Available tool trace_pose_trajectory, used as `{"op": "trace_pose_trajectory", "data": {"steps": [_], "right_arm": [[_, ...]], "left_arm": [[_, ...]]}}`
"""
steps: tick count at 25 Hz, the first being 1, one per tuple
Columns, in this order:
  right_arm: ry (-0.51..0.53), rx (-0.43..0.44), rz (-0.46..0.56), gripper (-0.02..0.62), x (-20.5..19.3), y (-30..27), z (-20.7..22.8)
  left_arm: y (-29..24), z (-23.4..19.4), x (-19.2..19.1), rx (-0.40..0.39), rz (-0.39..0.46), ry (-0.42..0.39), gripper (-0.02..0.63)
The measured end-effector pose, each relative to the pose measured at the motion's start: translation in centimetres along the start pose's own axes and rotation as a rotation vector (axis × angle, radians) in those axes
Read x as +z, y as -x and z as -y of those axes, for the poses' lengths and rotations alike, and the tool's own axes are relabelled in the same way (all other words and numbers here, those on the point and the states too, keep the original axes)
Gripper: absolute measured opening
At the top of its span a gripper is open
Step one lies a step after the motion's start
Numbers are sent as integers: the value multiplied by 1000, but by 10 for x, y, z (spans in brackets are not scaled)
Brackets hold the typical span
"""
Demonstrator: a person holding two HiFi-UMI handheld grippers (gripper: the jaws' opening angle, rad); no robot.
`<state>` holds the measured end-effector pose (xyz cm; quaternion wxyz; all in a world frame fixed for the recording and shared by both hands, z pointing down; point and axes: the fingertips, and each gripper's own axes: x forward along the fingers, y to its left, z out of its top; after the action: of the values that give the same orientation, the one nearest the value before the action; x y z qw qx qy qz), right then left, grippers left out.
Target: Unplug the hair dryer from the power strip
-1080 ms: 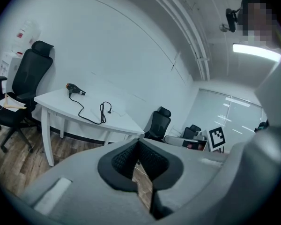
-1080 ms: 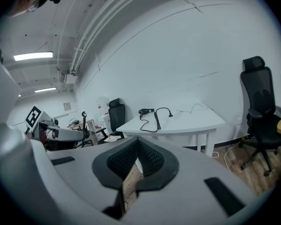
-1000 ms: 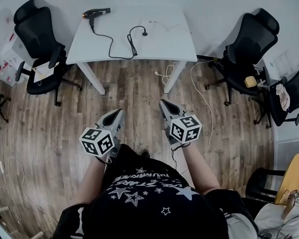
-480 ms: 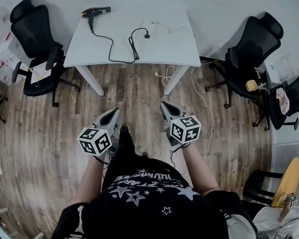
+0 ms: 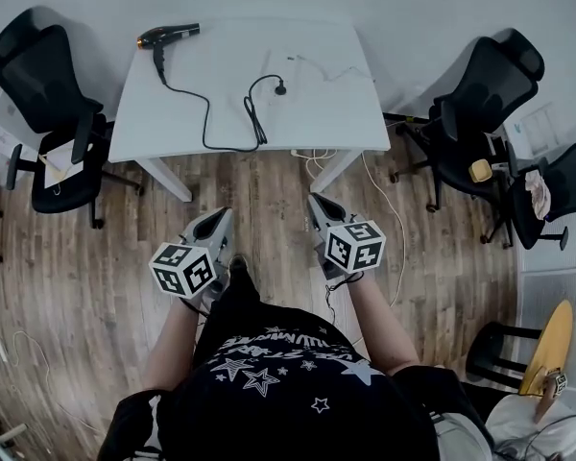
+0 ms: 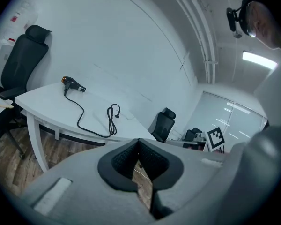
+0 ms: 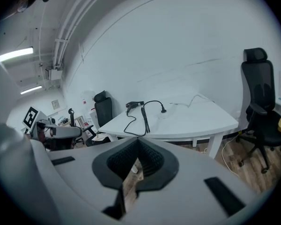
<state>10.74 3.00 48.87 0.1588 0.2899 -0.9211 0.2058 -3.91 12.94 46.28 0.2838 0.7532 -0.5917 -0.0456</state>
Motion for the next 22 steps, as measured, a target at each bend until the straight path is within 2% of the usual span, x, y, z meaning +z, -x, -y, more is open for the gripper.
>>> {"op": "trace_pose_trajectory", "data": {"steps": [7, 16, 22], "right_arm": [[-23, -41, -25, 9, 19, -47, 7], [-36, -100, -6, 9, 53, -95, 4], [-66, -131, -17, 9, 49, -110, 7]], "left_arm": [[-23, -43, 26, -18, -24, 24, 8], [-39, -92, 63, -58, -32, 29, 8], [-51, -113, 71, -78, -57, 17, 8]]}}
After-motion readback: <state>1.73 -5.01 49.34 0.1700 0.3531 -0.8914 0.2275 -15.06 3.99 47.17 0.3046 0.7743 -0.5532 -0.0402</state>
